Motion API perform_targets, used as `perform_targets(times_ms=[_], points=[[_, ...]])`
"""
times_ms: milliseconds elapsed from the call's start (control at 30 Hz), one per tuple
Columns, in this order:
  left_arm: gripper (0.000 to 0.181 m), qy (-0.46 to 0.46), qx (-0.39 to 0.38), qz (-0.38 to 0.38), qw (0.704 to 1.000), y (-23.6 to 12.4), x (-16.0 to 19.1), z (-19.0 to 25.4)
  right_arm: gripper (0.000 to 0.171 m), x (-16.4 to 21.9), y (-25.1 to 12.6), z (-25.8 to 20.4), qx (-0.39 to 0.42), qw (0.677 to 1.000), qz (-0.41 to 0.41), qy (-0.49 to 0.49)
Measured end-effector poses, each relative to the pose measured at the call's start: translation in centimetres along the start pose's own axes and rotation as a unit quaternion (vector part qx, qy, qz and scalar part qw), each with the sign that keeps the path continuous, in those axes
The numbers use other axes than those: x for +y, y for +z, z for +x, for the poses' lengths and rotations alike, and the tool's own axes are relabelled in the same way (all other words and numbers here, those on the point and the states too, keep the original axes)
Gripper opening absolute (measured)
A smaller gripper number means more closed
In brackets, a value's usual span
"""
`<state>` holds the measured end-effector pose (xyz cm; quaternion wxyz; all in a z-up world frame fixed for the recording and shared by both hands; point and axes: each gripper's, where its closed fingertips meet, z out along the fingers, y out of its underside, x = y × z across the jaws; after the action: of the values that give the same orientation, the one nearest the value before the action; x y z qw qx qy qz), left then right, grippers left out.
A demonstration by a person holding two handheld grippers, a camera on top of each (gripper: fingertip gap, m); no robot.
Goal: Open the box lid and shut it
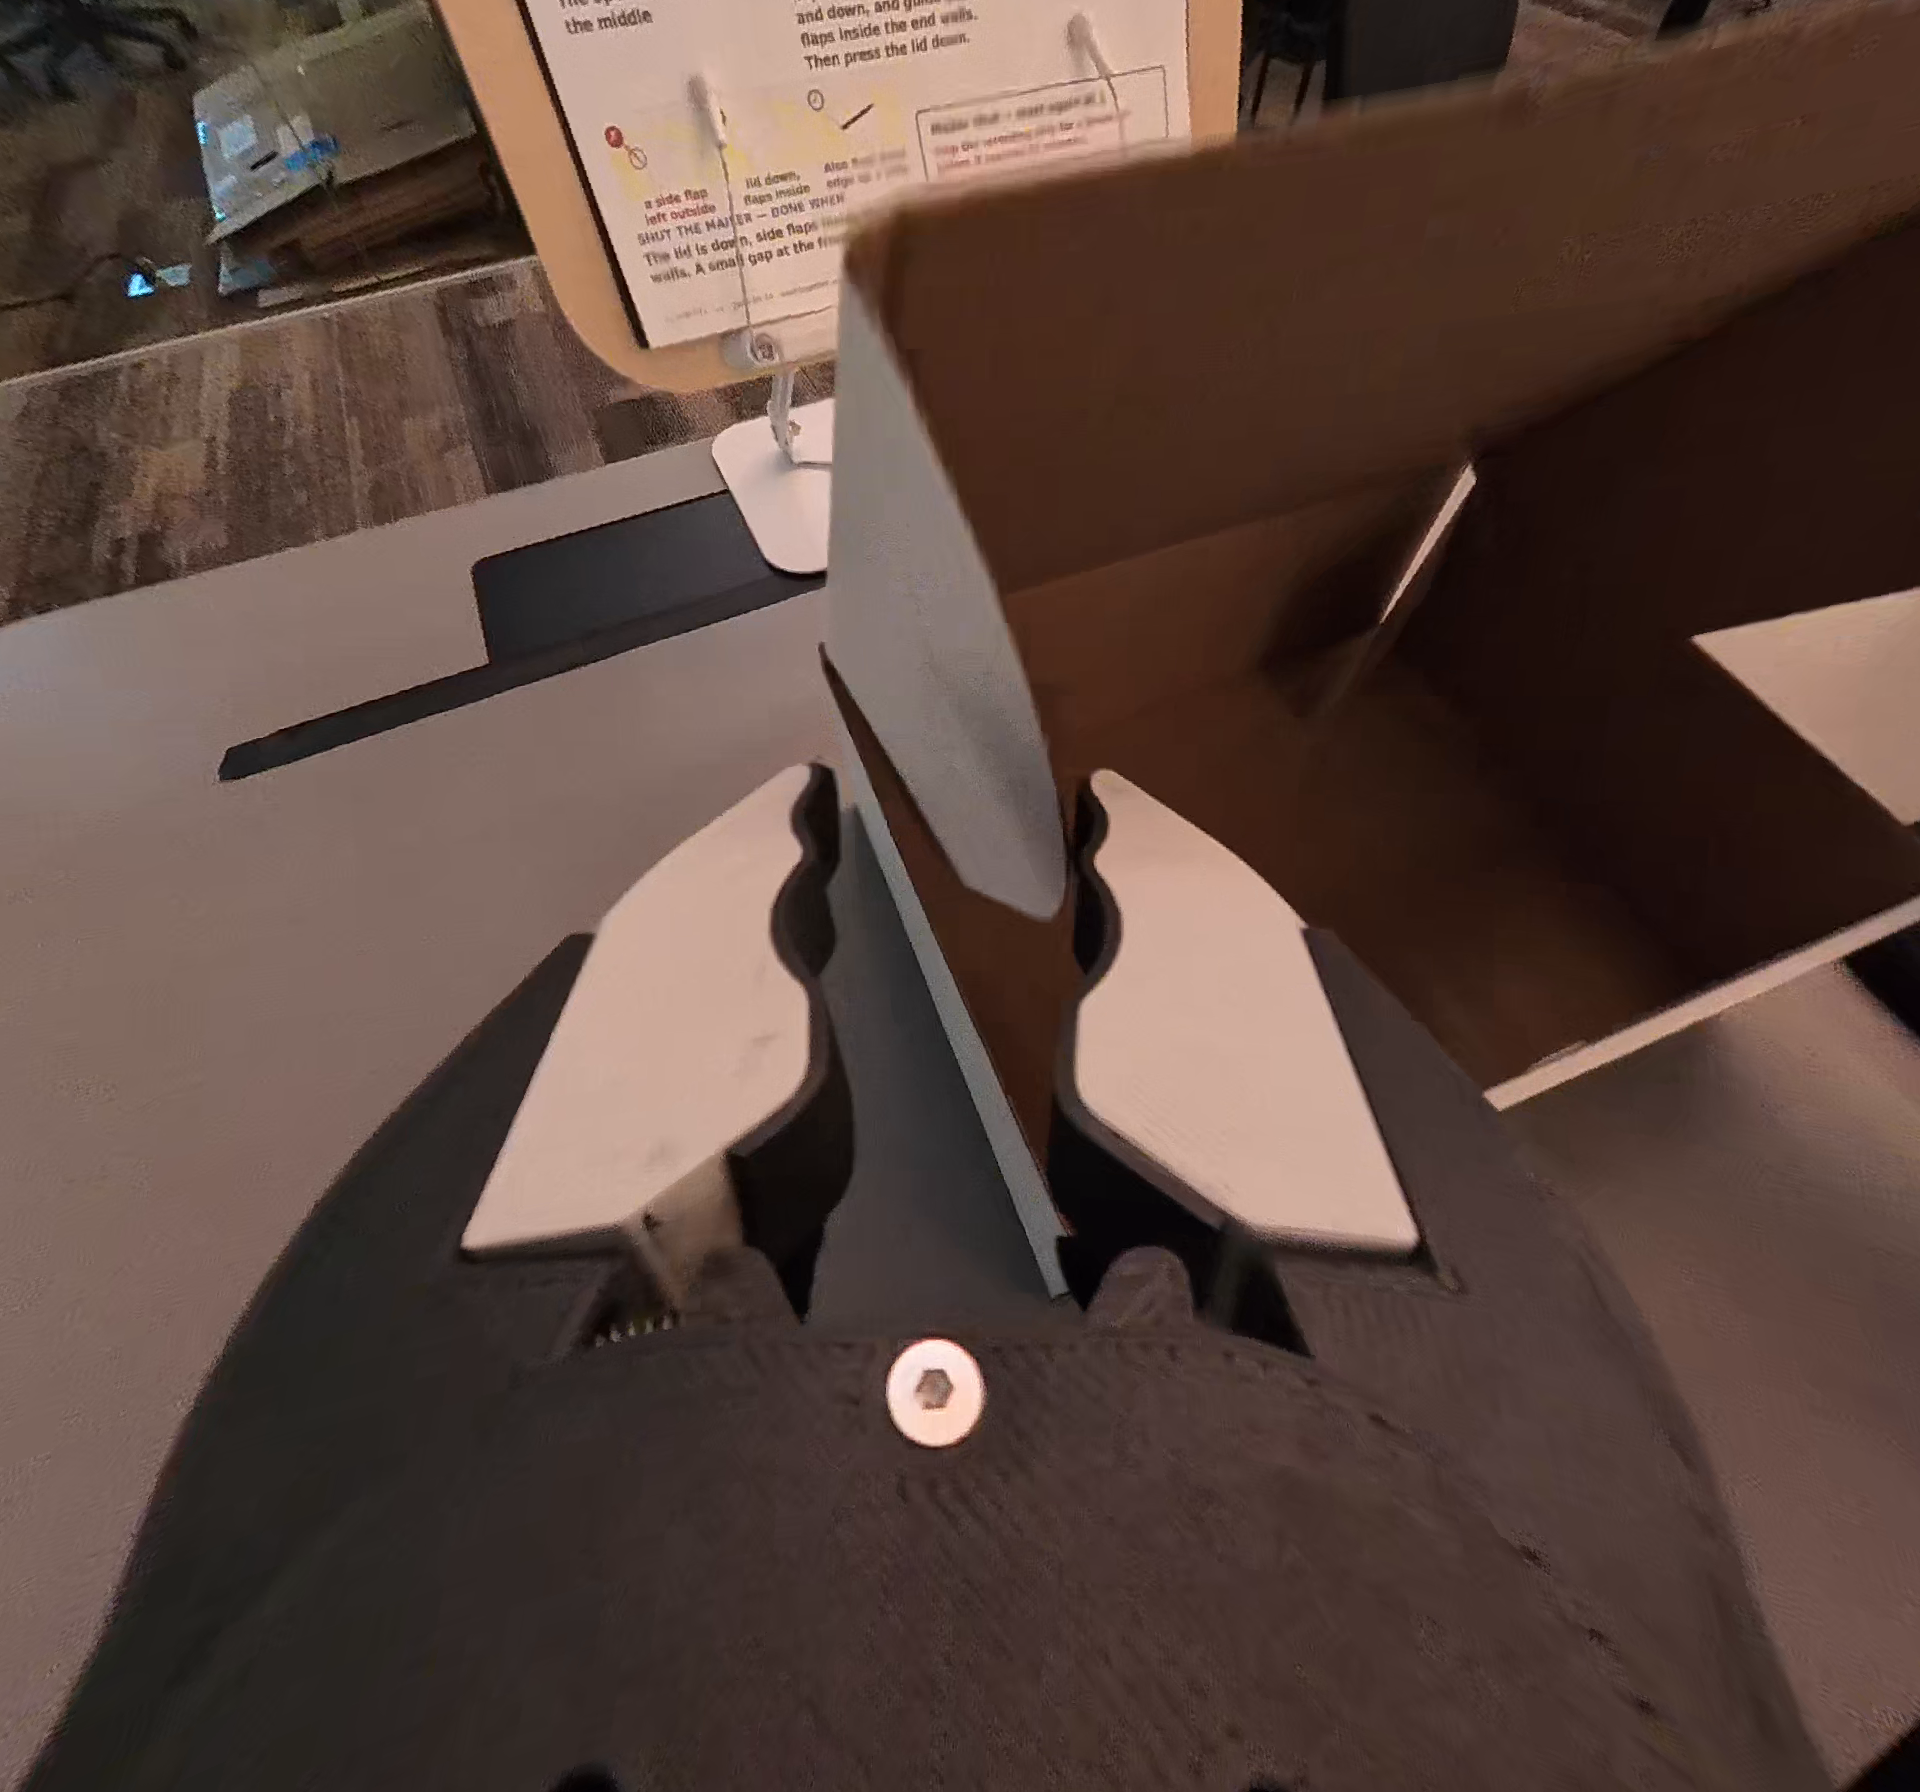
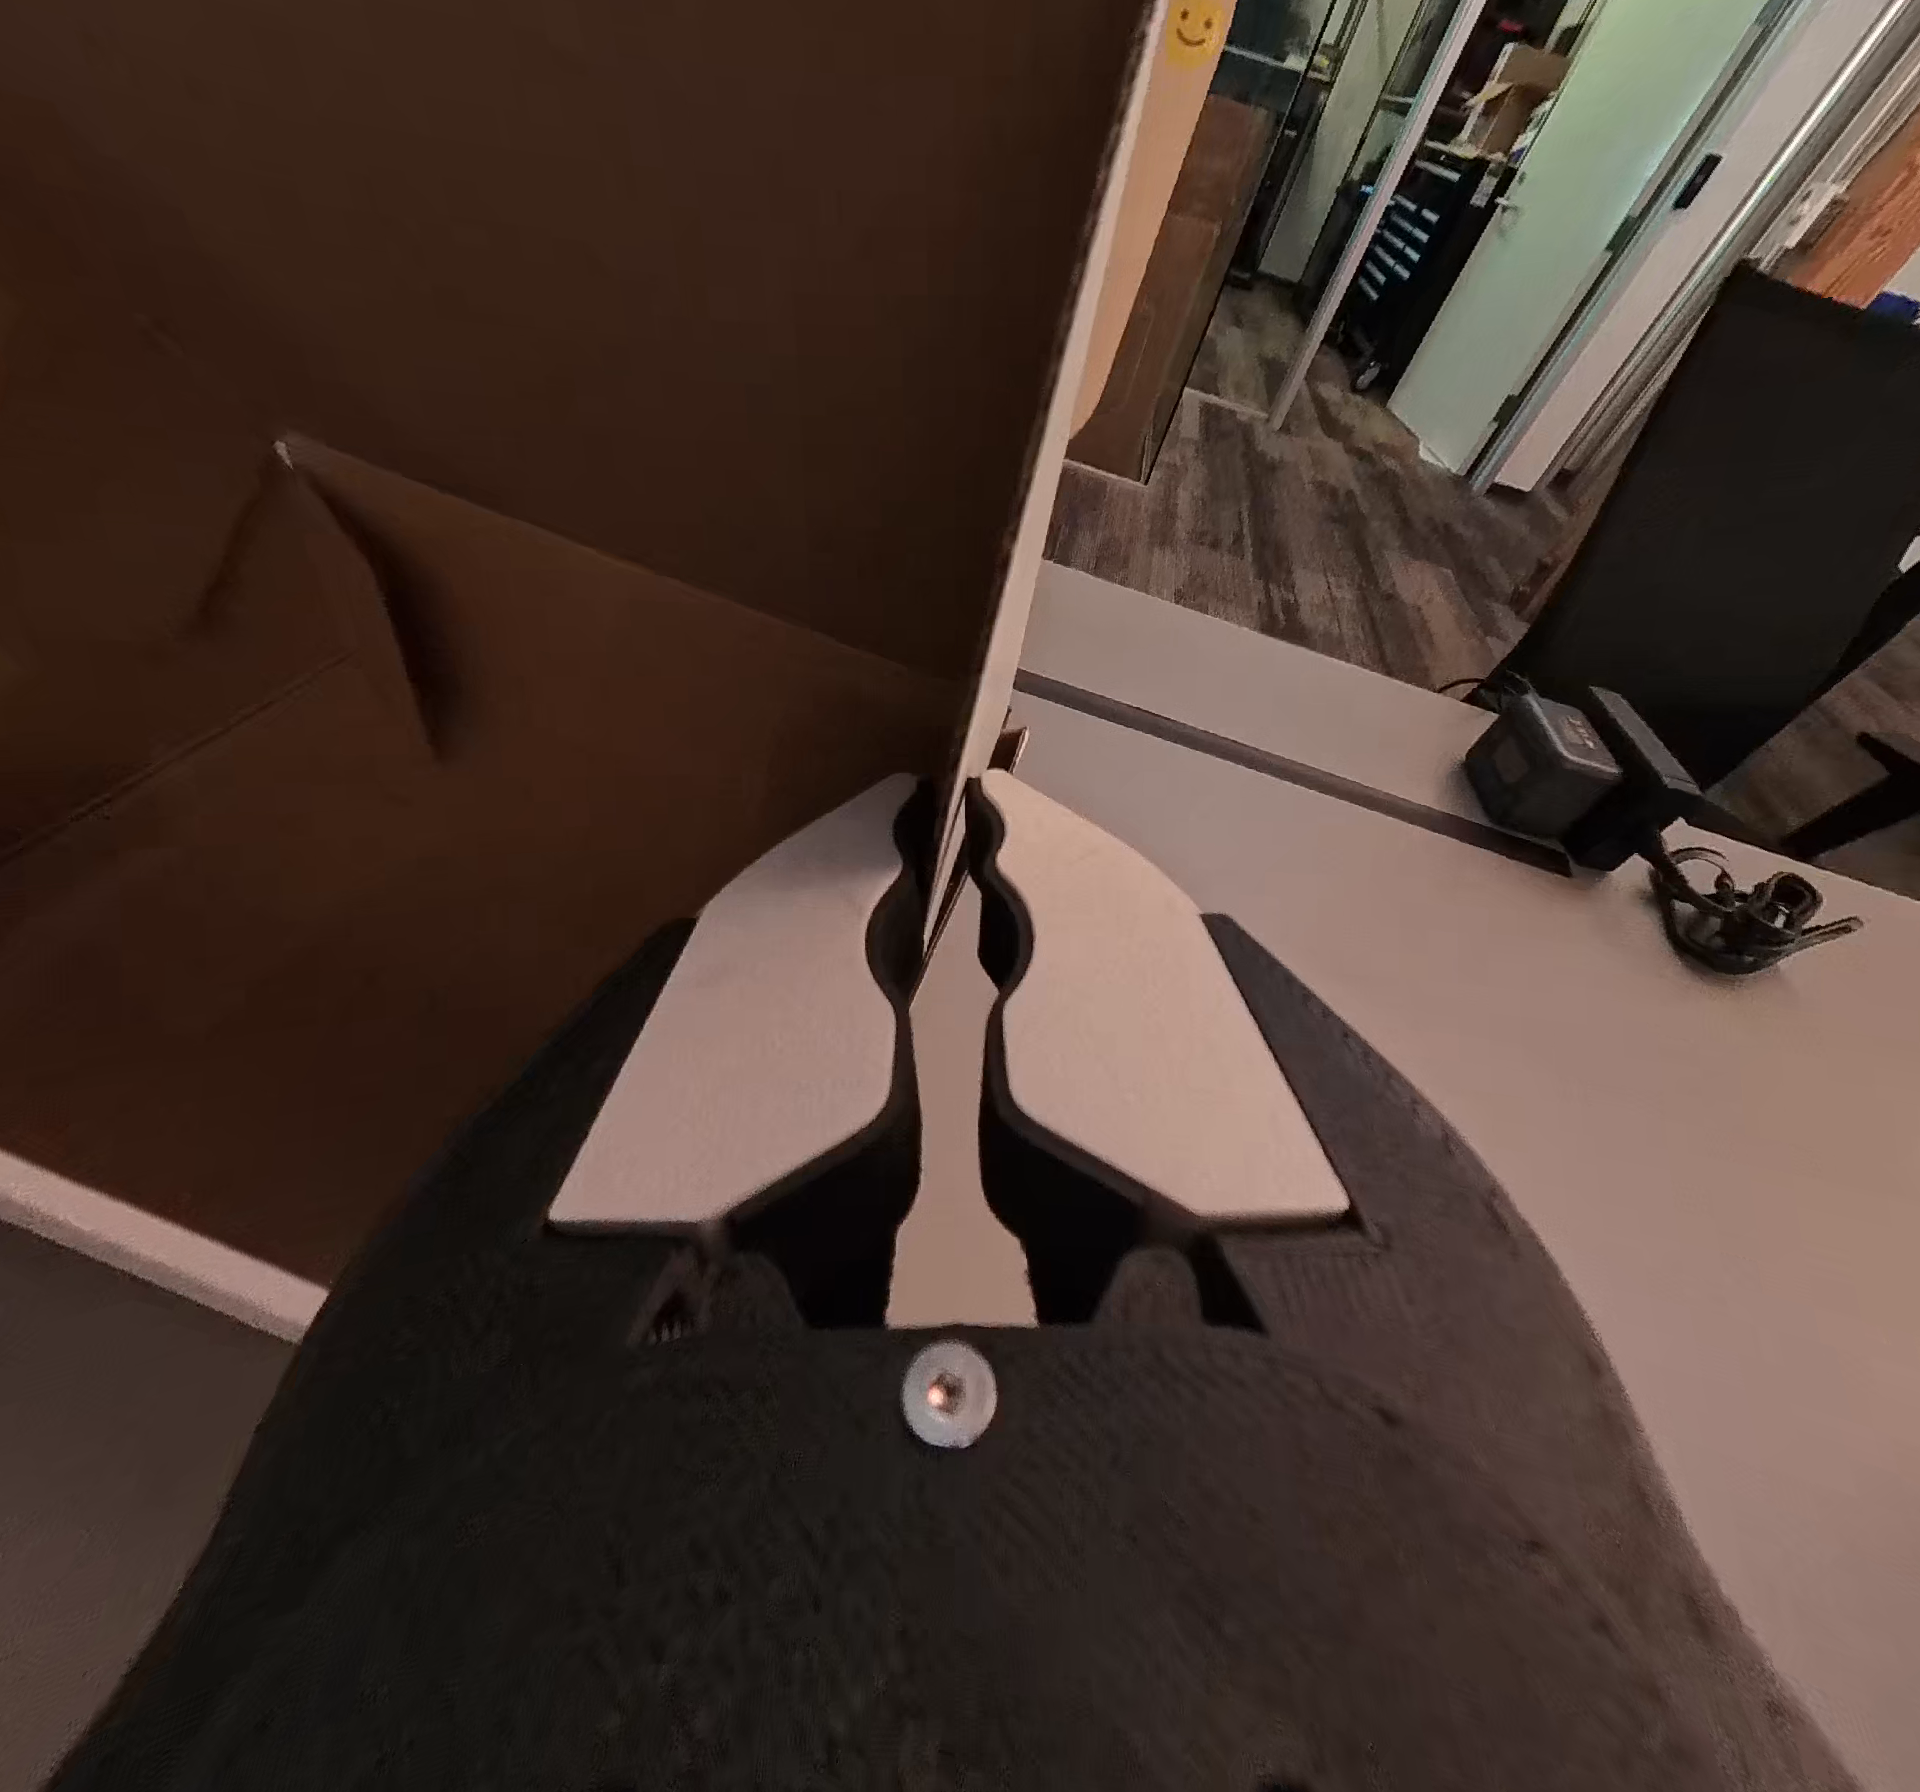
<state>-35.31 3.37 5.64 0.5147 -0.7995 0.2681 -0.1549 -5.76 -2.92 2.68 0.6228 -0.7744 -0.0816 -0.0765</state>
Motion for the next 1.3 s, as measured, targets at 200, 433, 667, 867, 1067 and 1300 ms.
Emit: perform_targets(times_ms=[200, 433, 667, 867, 1067, 1300], points=[[0.053, -0.005, 0.035, -0.008, 0.999, 3.4, 2.9, 1.1, 0.006, -0.9, 0.6, 0.4, -0.002, 1.0, -0.031, -0.004], [0.029, 0.048, 0.016, -0.035, 0.998, 8.5, 4.1, 0.5, 0.007, -2.4, 1.6, 1.1, -0.042, 0.997, -0.068, 0.009], [0.009, 0.041, -0.016, -0.075, 0.996, 8.1, 2.1, -1.5, 0.028, -3.8, 3.6, 1.4, -0.089, 0.994, -0.042, 0.046], [0.007, 0.022, -0.009, -0.115, 0.993, 7.8, 1.7, -2.3, 0.037, -0.5, 3.8, 0.6, -0.028, 1.0, 0.008, 0.006], [0.007, 0.032, 0.004, -0.169, 0.985, 7.8, 1.0, -2.7, 0.006, 0.1, 5.7, 1.1, -0.013, 0.998, -0.036, -0.046], [0.007, 0.04, 0.03, -0.255, 0.966, 8.9, -0.4, -4.1, 0.004, -1.1, 7.8, 2.9, -0.055, 0.989, -0.135, 0.002]])
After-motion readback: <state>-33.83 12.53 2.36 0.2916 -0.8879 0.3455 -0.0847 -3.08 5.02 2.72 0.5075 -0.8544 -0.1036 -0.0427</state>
